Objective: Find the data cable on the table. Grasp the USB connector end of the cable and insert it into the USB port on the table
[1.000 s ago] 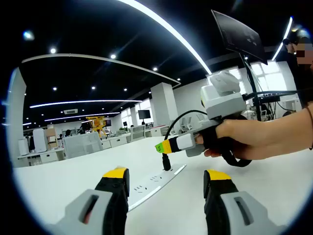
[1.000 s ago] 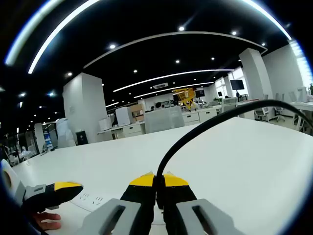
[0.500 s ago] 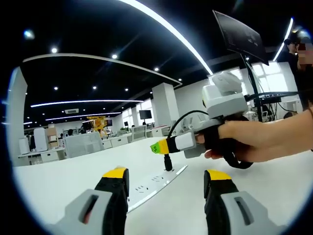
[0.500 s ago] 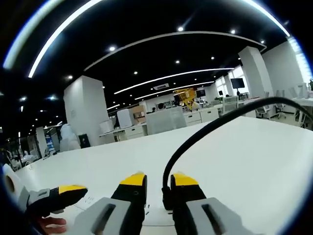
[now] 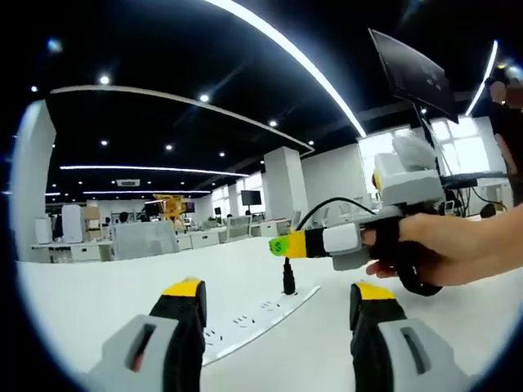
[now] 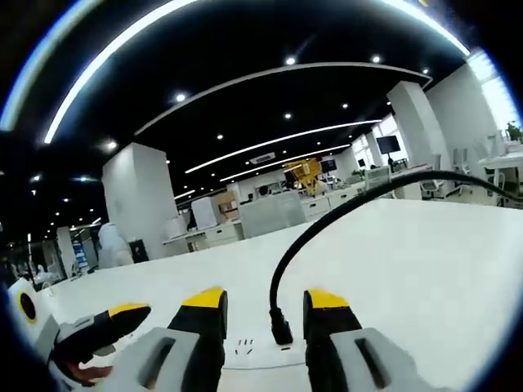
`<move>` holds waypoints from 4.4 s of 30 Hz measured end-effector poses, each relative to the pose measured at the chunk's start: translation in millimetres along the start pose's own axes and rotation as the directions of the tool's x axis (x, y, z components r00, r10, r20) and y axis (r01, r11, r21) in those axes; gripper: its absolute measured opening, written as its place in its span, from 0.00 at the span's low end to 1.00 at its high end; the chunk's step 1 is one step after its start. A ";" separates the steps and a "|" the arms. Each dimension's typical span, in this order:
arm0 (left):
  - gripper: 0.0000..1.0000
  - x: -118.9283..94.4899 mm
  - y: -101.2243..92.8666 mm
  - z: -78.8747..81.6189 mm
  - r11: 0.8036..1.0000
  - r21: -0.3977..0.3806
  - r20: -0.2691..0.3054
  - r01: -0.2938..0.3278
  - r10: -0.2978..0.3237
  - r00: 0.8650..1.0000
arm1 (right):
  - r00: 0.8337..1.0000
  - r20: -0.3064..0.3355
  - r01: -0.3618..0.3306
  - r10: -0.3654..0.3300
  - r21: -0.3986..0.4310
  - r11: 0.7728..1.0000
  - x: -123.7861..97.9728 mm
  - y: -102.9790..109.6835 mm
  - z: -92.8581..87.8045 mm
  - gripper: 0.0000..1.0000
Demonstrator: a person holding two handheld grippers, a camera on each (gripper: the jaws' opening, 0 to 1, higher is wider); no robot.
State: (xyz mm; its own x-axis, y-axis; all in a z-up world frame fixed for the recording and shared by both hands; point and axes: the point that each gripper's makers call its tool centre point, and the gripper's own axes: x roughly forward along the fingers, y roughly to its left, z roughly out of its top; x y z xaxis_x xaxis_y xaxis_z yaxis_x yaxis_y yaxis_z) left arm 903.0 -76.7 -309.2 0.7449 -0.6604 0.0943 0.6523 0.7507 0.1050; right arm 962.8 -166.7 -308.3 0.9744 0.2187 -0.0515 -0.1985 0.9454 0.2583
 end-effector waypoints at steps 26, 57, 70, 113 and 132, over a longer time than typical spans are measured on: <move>0.71 -34.2 2.4 1.5 0.980 -0.130 -0.045 -0.151 0.147 0.988 | 0.992 0.111 0.075 -0.068 -0.065 0.995 -97.4 2.9 35.8 0.58; 0.70 -280.0 29.5 115.9 0.894 -0.168 0.069 -0.415 0.431 0.900 | 0.958 0.283 -0.011 0.042 -0.110 0.994 -254.7 113.1 64.5 0.66; 0.71 -372.8 33.8 142.5 0.839 -0.092 0.129 -0.536 0.544 0.829 | 0.924 0.376 -0.027 0.074 -0.127 0.992 -307.4 138.8 74.8 0.66; 0.73 -425.8 61.8 130.7 0.708 0.037 0.064 -0.705 0.702 0.709 | 0.965 0.260 0.045 -0.024 -0.073 0.996 -296.8 100.3 26.8 0.70; 0.72 -425.1 59.5 129.7 0.711 0.048 0.063 -0.701 0.698 0.713 | 0.969 0.248 0.038 -0.011 -0.104 0.994 -295.2 104.8 22.7 0.70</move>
State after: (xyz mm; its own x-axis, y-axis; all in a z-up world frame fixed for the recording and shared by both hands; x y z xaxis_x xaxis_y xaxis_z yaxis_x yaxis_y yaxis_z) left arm 607.0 246.5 -214.6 0.9778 0.0524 0.2031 -0.0650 0.9963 0.0557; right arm 656.8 -137.7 -244.1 0.9722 0.1415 0.1866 -0.1712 0.9731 0.1540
